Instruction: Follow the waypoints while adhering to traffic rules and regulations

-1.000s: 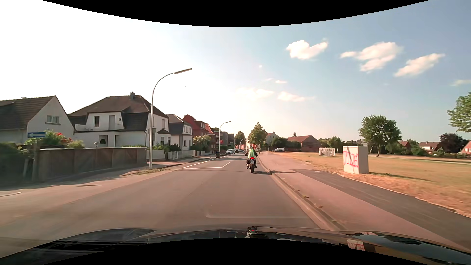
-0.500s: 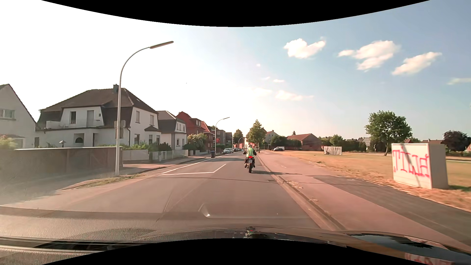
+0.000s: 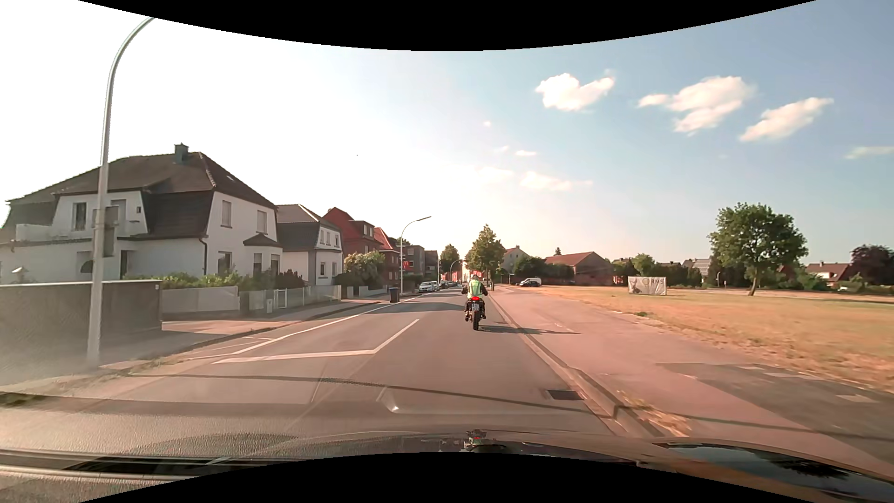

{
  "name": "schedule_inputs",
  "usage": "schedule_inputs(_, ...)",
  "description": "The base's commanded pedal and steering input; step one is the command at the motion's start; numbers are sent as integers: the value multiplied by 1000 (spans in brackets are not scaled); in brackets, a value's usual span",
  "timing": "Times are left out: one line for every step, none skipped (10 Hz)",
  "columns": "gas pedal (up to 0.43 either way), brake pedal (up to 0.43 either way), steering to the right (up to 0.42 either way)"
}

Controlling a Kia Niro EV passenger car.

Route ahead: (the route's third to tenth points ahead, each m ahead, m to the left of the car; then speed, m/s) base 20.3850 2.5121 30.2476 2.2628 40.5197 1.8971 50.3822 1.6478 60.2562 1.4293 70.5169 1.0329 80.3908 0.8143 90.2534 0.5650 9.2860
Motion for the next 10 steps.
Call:
schedule_inputs(169,0,4)
schedule_inputs(169,0,4)
schedule_inputs(169,0,4)
schedule_inputs(169,0,4)
schedule_inputs(169,0,6)
schedule_inputs(169,0,6)
schedule_inputs(169,0,6)
schedule_inputs(169,0,6)
schedule_inputs(169,0,6)
schedule_inputs(169,0,6)
